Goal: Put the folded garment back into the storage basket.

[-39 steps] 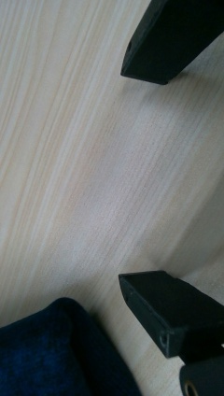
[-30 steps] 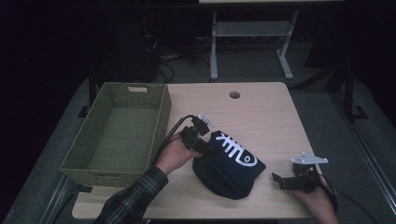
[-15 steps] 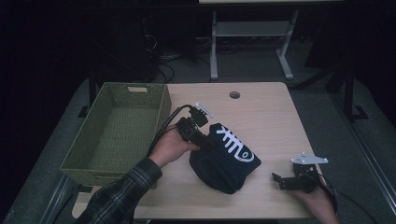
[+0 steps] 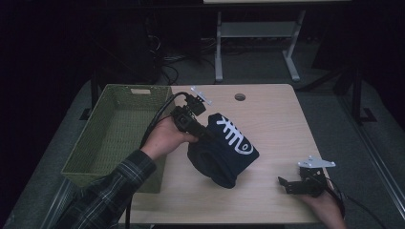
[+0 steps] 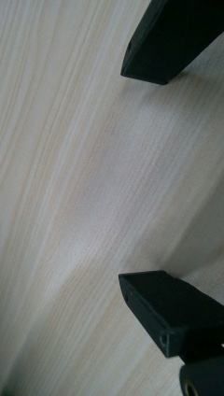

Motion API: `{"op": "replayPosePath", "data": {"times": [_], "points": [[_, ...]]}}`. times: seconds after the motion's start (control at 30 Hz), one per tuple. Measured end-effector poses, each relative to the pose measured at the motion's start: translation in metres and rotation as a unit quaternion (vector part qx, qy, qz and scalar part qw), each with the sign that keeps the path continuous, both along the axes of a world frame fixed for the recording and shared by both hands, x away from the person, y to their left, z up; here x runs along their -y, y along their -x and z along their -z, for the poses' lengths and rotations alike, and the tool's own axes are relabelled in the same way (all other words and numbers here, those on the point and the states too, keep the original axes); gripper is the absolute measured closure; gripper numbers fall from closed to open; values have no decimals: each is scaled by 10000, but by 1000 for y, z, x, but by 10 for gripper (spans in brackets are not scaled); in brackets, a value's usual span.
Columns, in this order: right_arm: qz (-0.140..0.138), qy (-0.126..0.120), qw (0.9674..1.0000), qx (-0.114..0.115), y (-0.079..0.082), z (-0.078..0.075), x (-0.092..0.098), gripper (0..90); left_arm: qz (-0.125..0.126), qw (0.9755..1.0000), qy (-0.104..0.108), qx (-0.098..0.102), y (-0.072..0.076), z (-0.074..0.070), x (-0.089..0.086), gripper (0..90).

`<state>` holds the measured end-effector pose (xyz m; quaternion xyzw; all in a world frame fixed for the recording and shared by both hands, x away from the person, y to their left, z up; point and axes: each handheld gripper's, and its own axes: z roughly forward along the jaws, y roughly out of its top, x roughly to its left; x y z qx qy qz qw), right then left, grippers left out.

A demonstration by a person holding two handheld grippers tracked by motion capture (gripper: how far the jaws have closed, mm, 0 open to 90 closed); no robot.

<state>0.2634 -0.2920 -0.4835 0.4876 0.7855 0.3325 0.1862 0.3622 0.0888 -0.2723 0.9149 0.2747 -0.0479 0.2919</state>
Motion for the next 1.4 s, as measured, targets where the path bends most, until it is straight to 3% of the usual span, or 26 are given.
{"op": "replayPosePath", "data": {"times": [0.63, 0.9, 1.4], "points": [[0, 0, 10000, 1, 0, 0, 0, 24, -318, 9995, 55, 15, 3, -45, -44, 720], [0, -1, 10000, 2, 0, 0, 0, 23, -472, 9987, 180, 37, 5, -67, -70, 720], [3, -2, 10000, 1, 0, 0, 0, 24, -851, 9956, 330, 191, 11, -86, -118, 722]]}}
